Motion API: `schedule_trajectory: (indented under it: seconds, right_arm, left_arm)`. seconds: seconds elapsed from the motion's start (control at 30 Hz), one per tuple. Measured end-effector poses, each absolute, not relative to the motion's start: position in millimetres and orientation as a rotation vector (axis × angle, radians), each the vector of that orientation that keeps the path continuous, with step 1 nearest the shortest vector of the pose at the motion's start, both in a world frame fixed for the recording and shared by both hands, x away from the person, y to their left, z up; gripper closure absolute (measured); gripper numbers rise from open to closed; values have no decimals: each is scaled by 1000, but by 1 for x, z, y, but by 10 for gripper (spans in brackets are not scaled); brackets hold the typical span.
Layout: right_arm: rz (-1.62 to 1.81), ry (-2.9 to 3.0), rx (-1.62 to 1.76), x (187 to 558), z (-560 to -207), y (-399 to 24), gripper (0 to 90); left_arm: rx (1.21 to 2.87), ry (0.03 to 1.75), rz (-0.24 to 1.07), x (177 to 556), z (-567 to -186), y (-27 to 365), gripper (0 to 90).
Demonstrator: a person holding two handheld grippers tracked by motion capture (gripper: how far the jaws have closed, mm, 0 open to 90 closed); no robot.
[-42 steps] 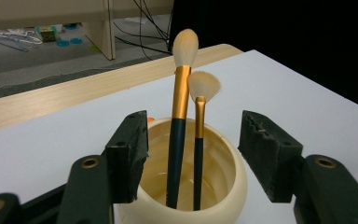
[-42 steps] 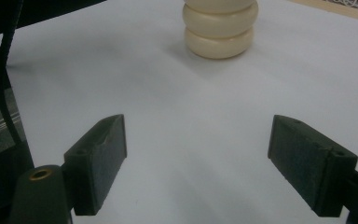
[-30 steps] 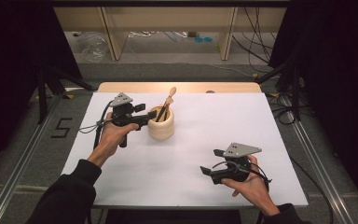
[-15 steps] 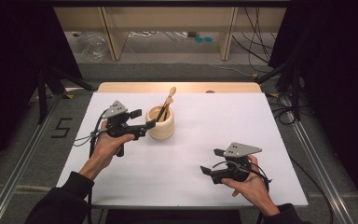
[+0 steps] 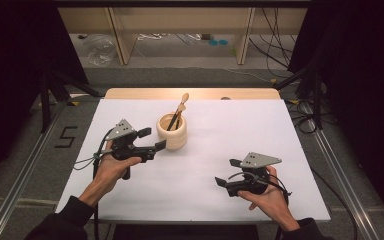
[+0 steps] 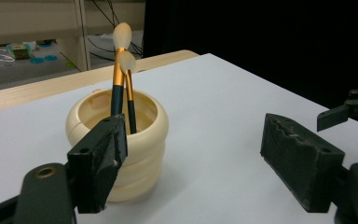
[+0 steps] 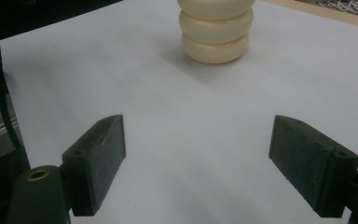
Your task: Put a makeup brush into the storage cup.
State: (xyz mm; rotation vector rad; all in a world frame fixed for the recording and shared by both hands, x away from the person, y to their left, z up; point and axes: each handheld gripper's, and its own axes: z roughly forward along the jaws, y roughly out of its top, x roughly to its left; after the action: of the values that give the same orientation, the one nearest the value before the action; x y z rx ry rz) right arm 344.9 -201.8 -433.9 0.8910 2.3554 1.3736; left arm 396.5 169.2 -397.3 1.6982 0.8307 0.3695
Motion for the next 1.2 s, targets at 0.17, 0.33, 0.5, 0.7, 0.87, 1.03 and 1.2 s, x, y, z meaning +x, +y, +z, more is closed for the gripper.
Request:
schedule_trajectory:
  seconds: [0.17, 0.33, 0.5, 0.7, 0.87, 1.03, 1.2]
  right_arm:
    - [1375, 2350, 894, 345, -434, -202, 195]
    - [1377, 2347, 895, 345, -433, -202, 196]
    - [1379, 2352, 894, 345, -433, -202, 195]
    - [1380, 2351, 890, 345, -433, -202, 195]
    - [1383, 2352, 886, 345, -433, -202, 195]
    - [1381, 2351, 887, 345, -433, -202, 195]
    - [1384, 2348, 885, 345, -432, -202, 195]
  left_arm:
    - [1696, 831, 372, 388, -400, 171, 228]
    - [1702, 824, 372, 381, -402, 171, 229]
    - [1710, 813, 367, 374, -404, 170, 229]
    - [1718, 801, 371, 368, -408, 170, 213]
    - [1723, 785, 377, 364, -408, 170, 193]
    - [1732, 773, 378, 358, -410, 169, 178]
    - [1741, 775, 373, 354, -414, 171, 177]
